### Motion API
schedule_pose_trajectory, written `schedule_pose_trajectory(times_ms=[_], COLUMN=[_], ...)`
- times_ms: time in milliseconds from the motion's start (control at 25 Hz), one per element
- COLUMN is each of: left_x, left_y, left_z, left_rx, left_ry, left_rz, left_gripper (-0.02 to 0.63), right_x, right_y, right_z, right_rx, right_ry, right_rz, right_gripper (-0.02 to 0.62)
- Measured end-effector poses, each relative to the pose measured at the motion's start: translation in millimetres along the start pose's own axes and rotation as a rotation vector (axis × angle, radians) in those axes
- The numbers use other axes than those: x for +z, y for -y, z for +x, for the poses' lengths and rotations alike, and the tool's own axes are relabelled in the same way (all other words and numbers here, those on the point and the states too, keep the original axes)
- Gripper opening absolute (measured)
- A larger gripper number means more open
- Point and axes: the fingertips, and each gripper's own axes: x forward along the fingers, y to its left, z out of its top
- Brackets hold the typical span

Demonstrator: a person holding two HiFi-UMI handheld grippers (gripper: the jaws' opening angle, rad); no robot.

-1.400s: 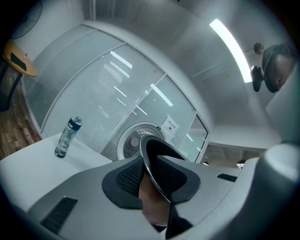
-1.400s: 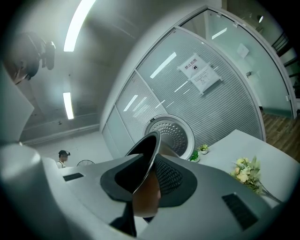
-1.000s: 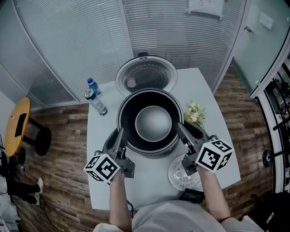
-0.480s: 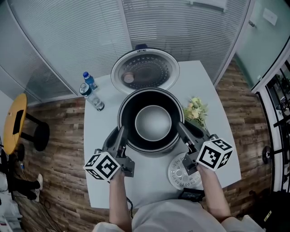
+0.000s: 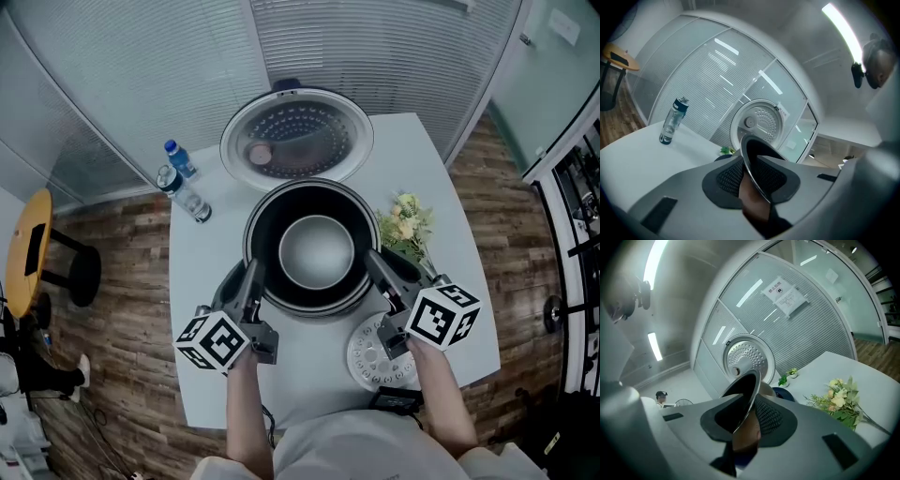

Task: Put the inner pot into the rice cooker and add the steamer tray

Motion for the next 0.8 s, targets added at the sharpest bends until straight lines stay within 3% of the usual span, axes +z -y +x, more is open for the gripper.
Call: schedule_pose_trajectory(times_ms=[800], left_x=[-31.4], left_y=[-24.2], left_z=[18.2], left_rx=[0.083], left_ry=[-0.107], left_rz=[0.068], left_gripper=[0.092], right_x=[-29.3], right_y=[31.7], right_z=[18.7], right_rx=[-0.061], right_ry=[-0.111], right_rz=[-0.014], right_gripper=[0.089])
